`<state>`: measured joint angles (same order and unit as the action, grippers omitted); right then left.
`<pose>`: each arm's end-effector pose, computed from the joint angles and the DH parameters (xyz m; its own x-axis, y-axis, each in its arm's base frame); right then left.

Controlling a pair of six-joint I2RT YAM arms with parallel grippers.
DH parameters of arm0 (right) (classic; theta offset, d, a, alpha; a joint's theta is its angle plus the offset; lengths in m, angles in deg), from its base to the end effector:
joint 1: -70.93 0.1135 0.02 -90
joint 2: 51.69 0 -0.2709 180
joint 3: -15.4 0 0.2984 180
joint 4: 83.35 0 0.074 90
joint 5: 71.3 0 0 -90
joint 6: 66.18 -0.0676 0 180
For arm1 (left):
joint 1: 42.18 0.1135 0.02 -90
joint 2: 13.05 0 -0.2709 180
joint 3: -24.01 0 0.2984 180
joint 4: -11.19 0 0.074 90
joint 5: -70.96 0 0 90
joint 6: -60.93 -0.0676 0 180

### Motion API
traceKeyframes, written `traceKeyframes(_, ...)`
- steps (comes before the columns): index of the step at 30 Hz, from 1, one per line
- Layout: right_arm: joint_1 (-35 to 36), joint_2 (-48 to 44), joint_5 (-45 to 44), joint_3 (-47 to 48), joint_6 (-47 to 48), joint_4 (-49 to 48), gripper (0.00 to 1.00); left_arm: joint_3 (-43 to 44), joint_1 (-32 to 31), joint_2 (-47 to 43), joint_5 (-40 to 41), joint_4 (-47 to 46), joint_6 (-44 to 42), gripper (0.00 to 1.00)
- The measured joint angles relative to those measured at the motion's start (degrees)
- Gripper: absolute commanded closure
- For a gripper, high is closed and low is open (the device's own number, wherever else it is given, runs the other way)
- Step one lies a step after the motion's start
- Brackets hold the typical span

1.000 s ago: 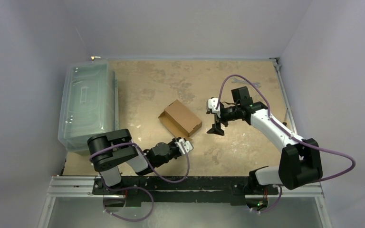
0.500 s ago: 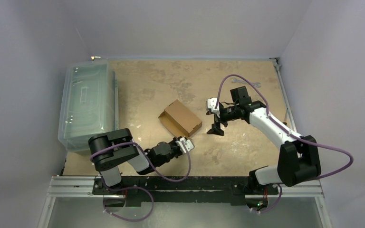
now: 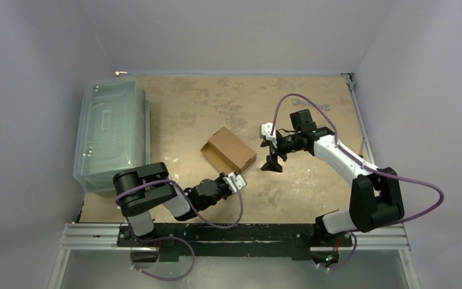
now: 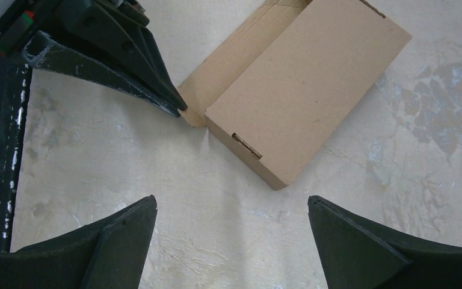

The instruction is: Fold the paper box

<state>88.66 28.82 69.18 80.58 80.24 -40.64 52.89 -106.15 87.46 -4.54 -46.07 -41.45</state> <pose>0.2937 0.1487 0.2025 0.0385 -0.5443 -0.8380 -0.9956 0.0512 -0.0790 0.1462 -0.2608 0.0621 0.0573 0.3556 -0.9329 0.7691 0.5800 0.2684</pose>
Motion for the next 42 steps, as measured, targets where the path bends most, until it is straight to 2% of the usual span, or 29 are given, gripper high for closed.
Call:
traceKeyframes(7,0.22,3.58,0.17,0.09,-11.43,-5.86,0.03,0.00,0.00,0.00,1.36,-0.02,1.99,1.00)
traceKeyframes(17,0.22,4.44,-1.97,-2.19,-40.09,-25.51,0.05,-0.04,-0.20,0.00,3.39,-0.17,4.37,1.00)
traceKeyframes(24,0.22,11.82,-3.10,-2.51,-54.80,-32.72,0.10,-0.13,-0.20,-0.02,4.15,-0.20,5.33,1.00)
traceKeyframes(31,0.22,13.88,-4.68,-2.84,-62.42,-35.26,0.18,-0.13,-0.11,-0.50,4.39,0.50,6.08,1.00)
traceKeyframes(42,0.22,18.16,-6.12,-2.84,-65.20,-34.97,0.26,-0.13,0.96,-1.73,4.28,2.08,8.22,1.00)
